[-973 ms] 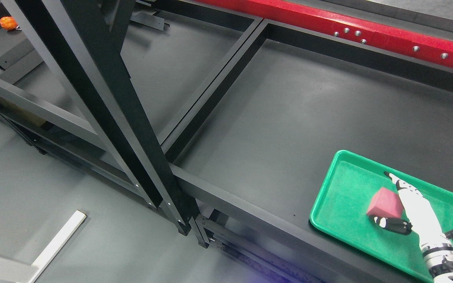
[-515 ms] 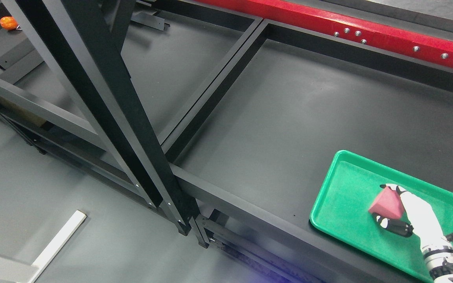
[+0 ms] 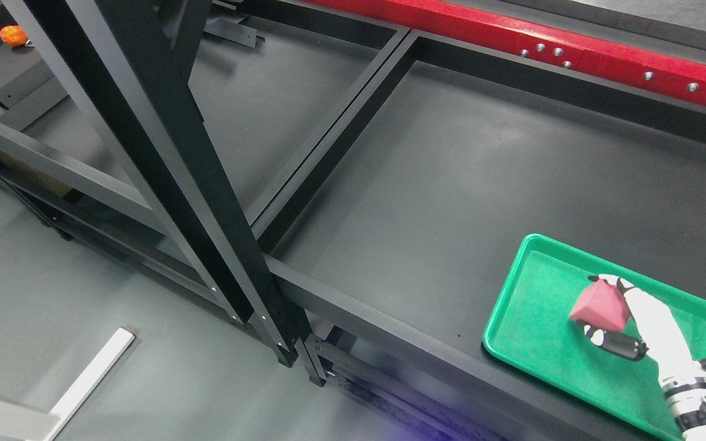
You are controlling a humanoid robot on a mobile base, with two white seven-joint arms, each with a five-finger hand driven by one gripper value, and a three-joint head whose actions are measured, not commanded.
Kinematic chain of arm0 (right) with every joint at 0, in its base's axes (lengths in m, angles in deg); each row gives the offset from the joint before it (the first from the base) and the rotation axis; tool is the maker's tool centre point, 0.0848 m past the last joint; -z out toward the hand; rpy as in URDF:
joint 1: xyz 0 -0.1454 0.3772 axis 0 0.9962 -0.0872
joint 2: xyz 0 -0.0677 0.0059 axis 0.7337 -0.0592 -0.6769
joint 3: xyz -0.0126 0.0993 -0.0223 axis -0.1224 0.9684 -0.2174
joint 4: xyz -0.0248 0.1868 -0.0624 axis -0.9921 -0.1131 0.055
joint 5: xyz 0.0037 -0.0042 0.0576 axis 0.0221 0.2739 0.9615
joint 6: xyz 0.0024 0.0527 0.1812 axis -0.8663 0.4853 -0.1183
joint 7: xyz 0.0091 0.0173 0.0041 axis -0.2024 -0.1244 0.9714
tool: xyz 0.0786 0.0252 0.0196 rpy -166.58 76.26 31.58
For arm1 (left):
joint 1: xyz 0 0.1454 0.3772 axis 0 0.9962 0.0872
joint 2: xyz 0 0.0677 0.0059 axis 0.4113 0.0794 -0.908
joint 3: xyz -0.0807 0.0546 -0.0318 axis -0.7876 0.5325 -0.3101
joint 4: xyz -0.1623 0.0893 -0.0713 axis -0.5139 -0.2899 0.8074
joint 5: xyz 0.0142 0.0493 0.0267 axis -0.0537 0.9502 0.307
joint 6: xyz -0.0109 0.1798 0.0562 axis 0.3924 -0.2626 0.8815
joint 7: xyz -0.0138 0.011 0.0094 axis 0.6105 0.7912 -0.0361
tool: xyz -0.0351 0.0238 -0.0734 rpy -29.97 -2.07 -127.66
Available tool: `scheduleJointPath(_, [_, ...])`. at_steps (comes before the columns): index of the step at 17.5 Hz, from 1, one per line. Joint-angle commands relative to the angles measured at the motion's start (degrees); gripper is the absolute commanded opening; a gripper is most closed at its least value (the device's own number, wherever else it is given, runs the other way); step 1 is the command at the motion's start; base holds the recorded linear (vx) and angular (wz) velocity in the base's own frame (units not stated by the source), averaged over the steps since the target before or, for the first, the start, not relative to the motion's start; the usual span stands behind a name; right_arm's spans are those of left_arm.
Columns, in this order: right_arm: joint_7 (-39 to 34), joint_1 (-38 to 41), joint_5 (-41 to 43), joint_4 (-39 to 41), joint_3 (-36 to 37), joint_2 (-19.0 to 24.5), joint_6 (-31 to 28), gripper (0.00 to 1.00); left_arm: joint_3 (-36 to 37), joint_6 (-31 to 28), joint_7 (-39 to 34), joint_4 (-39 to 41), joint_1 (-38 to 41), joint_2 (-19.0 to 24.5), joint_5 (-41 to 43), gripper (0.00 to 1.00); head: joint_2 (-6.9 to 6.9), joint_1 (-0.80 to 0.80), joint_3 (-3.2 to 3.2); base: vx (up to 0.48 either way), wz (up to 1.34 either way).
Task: Pick pink block from left shelf to tray
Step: 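Lift the pink cube out of the green tray with the right hand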
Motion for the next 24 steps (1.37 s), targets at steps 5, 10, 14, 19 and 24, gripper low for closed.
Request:
scheduleJointPath(5, [6.15,-1.24,3.73,6.88,12.42,10.14,5.62,0.04,0.0,0.05,0.03,0.0,0.53,1.0,0.09,1.0,0.0,0.0,0.0,0.0,0.0])
scheduleJointPath(10, [10.55,-0.71,4.08,9.69,13.83,11.81,5.62,0.04,0.0,-0.04,0.03,0.0,0.53,1.0,0.09,1.0,0.0,0.0,0.0,0.0,0.0])
scheduleJointPath(14, [10.64,-0.36,7.77,11.28,15.68,12.4,5.71,0.03,0.0,0.05,0.03,0.0,0.53,1.0,0.09,1.0,0.0,0.0,0.0,0.0,0.0])
scheduleJointPath(19, [10.73,-0.01,8.65,11.89,15.86,12.4,5.71,0.04,0.0,0.05,0.03,0.0,0.53,1.0,0.09,1.0,0.0,0.0,0.0,0.0,0.0])
scheduleJointPath(24, [10.64,-0.01,8.65,11.89,15.86,12.4,5.71,0.04,0.0,0.05,0.03,0.0,0.53,1.0,0.09,1.0,0.0,0.0,0.0,0.0,0.0])
